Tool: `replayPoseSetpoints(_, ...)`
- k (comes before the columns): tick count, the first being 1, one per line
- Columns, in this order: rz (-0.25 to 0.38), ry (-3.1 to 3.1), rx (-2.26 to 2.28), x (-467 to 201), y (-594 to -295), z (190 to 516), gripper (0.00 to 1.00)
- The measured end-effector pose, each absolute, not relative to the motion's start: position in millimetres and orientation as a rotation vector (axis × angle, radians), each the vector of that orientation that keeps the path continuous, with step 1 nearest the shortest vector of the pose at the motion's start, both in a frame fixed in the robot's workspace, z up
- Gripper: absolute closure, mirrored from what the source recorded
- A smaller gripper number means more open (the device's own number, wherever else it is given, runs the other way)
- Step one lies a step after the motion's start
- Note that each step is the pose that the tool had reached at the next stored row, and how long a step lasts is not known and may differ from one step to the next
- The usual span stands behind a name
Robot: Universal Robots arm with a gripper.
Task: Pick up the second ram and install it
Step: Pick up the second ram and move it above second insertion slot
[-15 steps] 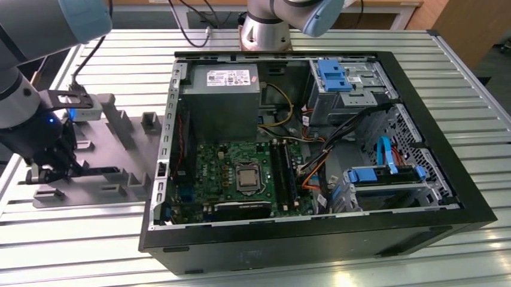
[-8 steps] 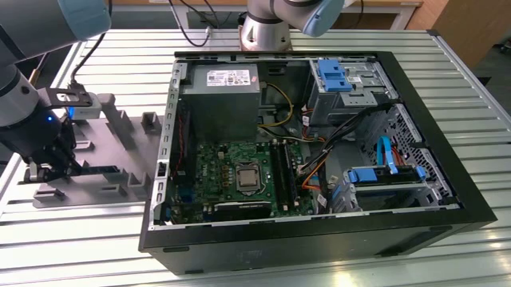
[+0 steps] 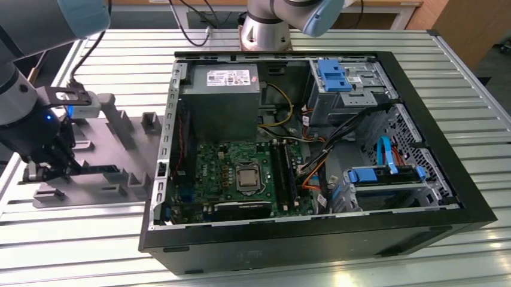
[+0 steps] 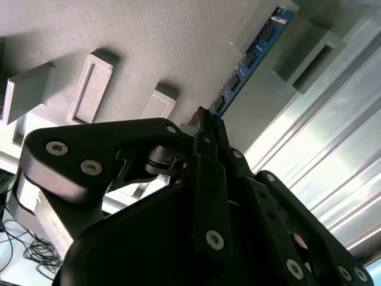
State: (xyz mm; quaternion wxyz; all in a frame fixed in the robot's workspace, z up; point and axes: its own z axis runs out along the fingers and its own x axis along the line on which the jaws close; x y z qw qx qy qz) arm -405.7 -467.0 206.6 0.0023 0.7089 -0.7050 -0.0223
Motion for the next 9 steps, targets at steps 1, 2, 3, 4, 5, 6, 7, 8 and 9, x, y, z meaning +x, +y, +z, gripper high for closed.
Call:
replayPoseSetpoints(1,-0.070,-2.211,2.224,-405.7,-467.0,207.1,0.86)
replayPoseSetpoints(2,-0.070,-2.211,2.224,-405.7,-467.0,207.7,0.86)
replayPoseSetpoints(3,-0.070,-2.211,2.224,-405.7,-467.0,208.2,0.86)
replayPoseSetpoints(4,-0.070,-2.211,2.224,-405.7,-467.0,208.9,0.86)
replayPoseSetpoints(5,-0.070,-2.211,2.224,-405.7,-467.0,209.5,0.86)
replayPoseSetpoints(6,-0.070,-2.211,2.224,-405.7,-467.0,210.2,0.86)
replayPoseSetpoints(7,-0.070,-2.211,2.224,-405.7,-467.0,210.9,0.86)
replayPoseSetpoints(8,-0.070,-2.211,2.224,-405.7,-467.0,211.7,0.86)
replayPoseSetpoints(9,-0.070,-2.211,2.224,-405.7,-467.0,212.4,0.86)
